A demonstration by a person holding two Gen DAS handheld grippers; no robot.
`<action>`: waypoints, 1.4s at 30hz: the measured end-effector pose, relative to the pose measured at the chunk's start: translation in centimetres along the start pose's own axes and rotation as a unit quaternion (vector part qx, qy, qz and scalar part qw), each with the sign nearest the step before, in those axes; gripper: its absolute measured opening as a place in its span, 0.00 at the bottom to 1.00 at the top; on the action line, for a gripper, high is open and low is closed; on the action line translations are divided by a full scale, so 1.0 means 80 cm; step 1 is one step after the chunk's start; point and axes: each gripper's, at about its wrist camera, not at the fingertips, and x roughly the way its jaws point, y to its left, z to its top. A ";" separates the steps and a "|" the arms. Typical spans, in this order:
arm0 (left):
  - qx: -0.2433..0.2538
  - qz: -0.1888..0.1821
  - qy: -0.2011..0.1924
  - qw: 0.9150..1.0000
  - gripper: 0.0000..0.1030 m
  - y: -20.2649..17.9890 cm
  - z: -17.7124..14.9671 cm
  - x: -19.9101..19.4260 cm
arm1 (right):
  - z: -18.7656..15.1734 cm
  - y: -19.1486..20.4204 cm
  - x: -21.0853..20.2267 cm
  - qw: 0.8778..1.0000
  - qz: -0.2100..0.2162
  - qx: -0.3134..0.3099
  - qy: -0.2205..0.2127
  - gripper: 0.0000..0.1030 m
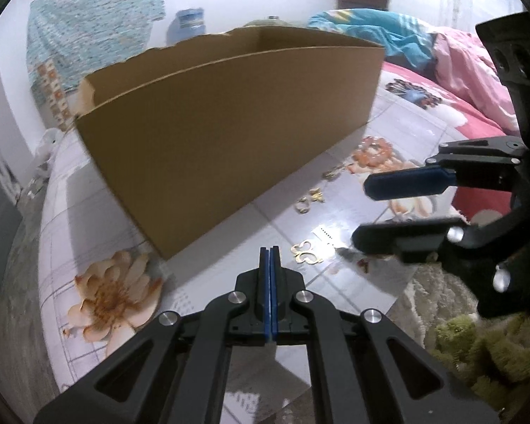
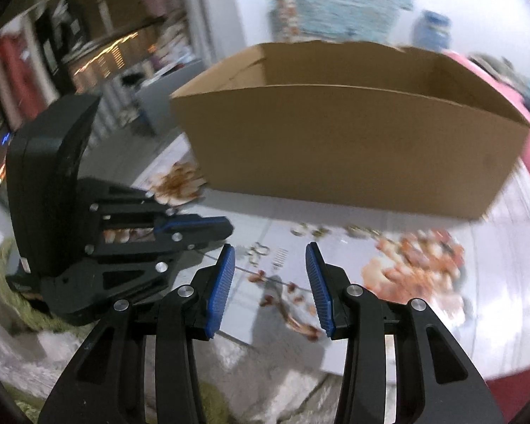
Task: Organize jewelry
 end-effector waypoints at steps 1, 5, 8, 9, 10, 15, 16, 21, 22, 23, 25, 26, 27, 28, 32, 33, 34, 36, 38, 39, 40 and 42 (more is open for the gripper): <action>-0.003 0.003 0.001 1.000 0.00 0.001 -0.001 0.000 | 0.002 0.004 0.005 1.000 0.001 -0.013 0.004 0.39; -0.017 0.010 0.005 1.000 0.00 0.011 -0.008 -0.002 | 0.012 0.016 0.026 0.998 0.014 -0.052 0.023 0.36; -0.023 0.011 0.007 1.000 0.00 0.015 -0.012 -0.002 | 0.016 0.019 0.040 0.997 0.015 -0.060 0.035 0.36; -0.025 0.011 0.008 1.000 0.00 0.017 -0.013 -0.002 | 0.017 0.018 0.048 0.997 0.012 -0.060 0.041 0.36; -0.026 0.012 0.008 1.000 0.00 0.019 -0.015 -0.003 | 0.018 0.017 0.053 0.997 0.012 -0.058 0.047 0.36; -0.027 0.011 0.008 1.000 0.00 0.022 -0.019 -0.003 | 0.016 0.016 0.061 0.996 0.028 -0.038 0.070 0.35; -0.028 0.010 0.008 1.000 0.00 0.023 -0.019 -0.003 | 0.015 0.016 0.061 0.996 0.025 -0.037 0.071 0.35; -0.033 0.006 0.004 0.999 0.00 0.026 -0.020 -0.004 | 0.008 0.018 0.053 0.995 0.046 0.003 0.083 0.35; -0.034 0.006 0.004 0.999 0.00 0.026 -0.020 -0.004 | 0.006 0.019 0.052 0.995 0.054 0.012 0.085 0.35; -0.034 0.006 0.003 0.999 0.00 0.026 -0.020 -0.004 | 0.005 0.020 0.052 0.995 0.058 0.015 0.085 0.35; -0.036 0.005 0.003 0.999 0.00 0.026 -0.020 -0.004 | 0.003 0.025 0.052 0.994 0.060 0.013 0.086 0.35; -0.036 0.005 0.002 0.999 0.00 0.026 -0.020 -0.004 | 0.003 0.027 0.050 0.995 0.054 0.007 0.085 0.35; -0.036 0.005 0.002 0.999 0.00 0.025 -0.020 -0.004 | 0.003 0.028 0.051 0.995 0.048 0.003 0.083 0.35; -0.036 0.006 0.002 0.999 0.00 0.026 -0.020 -0.004 | 0.004 0.029 0.051 0.996 0.042 -0.001 0.079 0.35; -0.037 0.007 0.001 0.999 0.00 0.028 -0.023 -0.005 | 0.011 0.027 0.054 0.997 0.010 -0.035 0.067 0.35; -0.038 0.008 0.001 0.999 0.00 0.029 -0.023 -0.006 | 0.010 0.027 0.055 0.997 0.002 -0.041 0.069 0.35; -0.039 0.008 0.001 0.999 0.00 0.030 -0.024 -0.006 | 0.010 0.027 0.056 0.996 0.000 -0.043 0.071 0.35; -0.043 0.009 0.000 0.999 0.00 0.032 -0.025 -0.006 | 0.010 0.028 0.062 0.996 0.007 -0.043 0.078 0.35; -0.047 0.010 -0.001 0.999 0.00 0.033 -0.025 -0.007 | 0.009 0.031 0.063 0.996 0.018 -0.041 0.080 0.35; -0.049 0.010 -0.001 0.999 0.00 0.034 -0.026 -0.007 | 0.008 0.033 0.063 0.996 0.025 -0.038 0.081 0.35; -0.050 0.010 -0.001 0.999 0.00 0.035 -0.026 -0.007 | 0.008 0.032 0.060 0.996 0.031 -0.034 0.082 0.35; -0.051 0.010 -0.001 0.999 0.00 0.036 -0.027 -0.007 | 0.006 0.034 0.059 0.995 0.045 -0.025 0.084 0.35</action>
